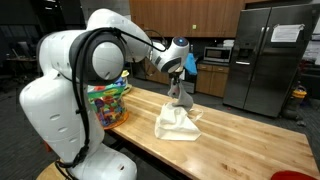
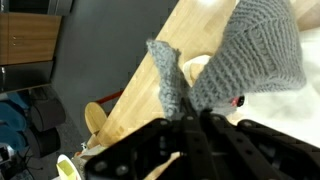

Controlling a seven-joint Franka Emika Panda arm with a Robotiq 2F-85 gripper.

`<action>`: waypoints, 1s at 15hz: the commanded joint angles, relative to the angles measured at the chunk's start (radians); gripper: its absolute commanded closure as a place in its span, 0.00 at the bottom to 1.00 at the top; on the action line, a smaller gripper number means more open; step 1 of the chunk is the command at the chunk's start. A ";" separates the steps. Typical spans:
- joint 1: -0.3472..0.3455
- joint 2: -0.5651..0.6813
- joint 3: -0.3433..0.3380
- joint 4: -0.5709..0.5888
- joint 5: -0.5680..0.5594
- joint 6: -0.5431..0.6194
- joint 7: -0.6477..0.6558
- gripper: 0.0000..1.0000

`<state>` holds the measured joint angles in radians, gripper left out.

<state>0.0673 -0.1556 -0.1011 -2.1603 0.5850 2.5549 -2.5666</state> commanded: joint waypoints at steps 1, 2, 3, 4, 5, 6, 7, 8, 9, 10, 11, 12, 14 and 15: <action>-0.003 0.071 -0.003 0.072 0.064 0.055 0.013 0.99; -0.012 0.085 -0.006 0.087 0.077 0.064 0.008 0.99; -0.023 0.100 -0.008 0.108 0.080 0.070 0.010 0.99; -0.037 0.116 -0.008 0.128 0.073 0.075 0.024 0.99; -0.051 0.129 -0.009 0.146 0.066 0.076 0.035 0.99; -0.067 0.137 -0.012 0.161 0.058 0.067 0.063 0.99; -0.044 0.110 -0.009 0.111 0.057 0.072 0.030 0.99; -0.051 0.117 -0.010 0.120 0.057 0.070 0.032 0.95; -0.052 0.120 -0.010 0.119 0.057 0.070 0.031 0.95; -0.052 0.122 -0.010 0.117 0.057 0.070 0.031 0.95; -0.050 0.123 -0.008 0.116 0.057 0.070 0.031 0.95; -0.047 0.123 -0.007 0.116 0.057 0.070 0.031 0.95; -0.043 0.123 -0.005 0.116 0.057 0.070 0.031 0.95; -0.043 0.123 -0.007 0.116 0.057 0.070 0.031 0.95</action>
<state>0.0239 -0.0329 -0.1079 -2.0443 0.6417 2.6254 -2.5352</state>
